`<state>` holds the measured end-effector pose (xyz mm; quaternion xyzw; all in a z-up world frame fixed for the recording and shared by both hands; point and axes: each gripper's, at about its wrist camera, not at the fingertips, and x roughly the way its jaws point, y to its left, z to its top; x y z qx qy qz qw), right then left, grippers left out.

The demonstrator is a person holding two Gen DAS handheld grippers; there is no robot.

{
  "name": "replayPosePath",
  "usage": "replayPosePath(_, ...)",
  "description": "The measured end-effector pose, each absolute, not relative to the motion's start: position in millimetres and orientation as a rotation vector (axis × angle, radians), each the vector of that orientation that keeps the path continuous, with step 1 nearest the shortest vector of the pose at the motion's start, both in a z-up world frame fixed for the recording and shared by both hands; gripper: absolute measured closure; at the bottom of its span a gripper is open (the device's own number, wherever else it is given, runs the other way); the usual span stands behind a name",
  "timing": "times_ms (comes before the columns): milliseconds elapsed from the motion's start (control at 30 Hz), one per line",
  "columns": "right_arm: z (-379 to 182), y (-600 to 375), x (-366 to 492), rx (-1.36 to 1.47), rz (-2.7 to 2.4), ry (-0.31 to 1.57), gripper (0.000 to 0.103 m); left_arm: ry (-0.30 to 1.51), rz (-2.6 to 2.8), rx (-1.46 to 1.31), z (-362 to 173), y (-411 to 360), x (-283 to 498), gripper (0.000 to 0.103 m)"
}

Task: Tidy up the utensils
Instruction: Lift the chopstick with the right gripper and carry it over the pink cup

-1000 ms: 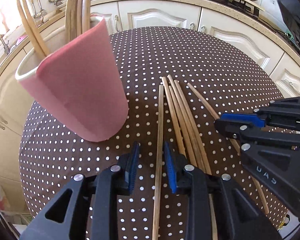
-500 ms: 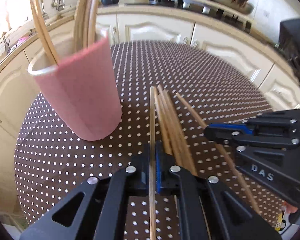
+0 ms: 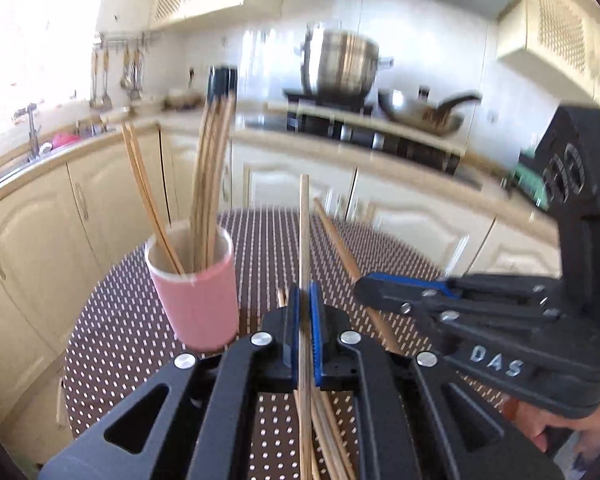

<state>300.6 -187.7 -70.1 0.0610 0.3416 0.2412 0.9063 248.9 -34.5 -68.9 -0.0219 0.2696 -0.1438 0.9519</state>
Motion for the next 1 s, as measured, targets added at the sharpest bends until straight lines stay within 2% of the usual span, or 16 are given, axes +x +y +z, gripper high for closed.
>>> replayPosePath(367,-23.9,-158.9,298.1,0.193,0.565,0.436,0.098,0.286,-0.26,-0.171,-19.9,-2.9,240.0,0.098)
replayPosePath(1000,-2.3,-125.7,366.9,0.255,0.579,0.077,0.098,-0.005,-0.167,-0.269,-6.1,37.4,314.9,0.098)
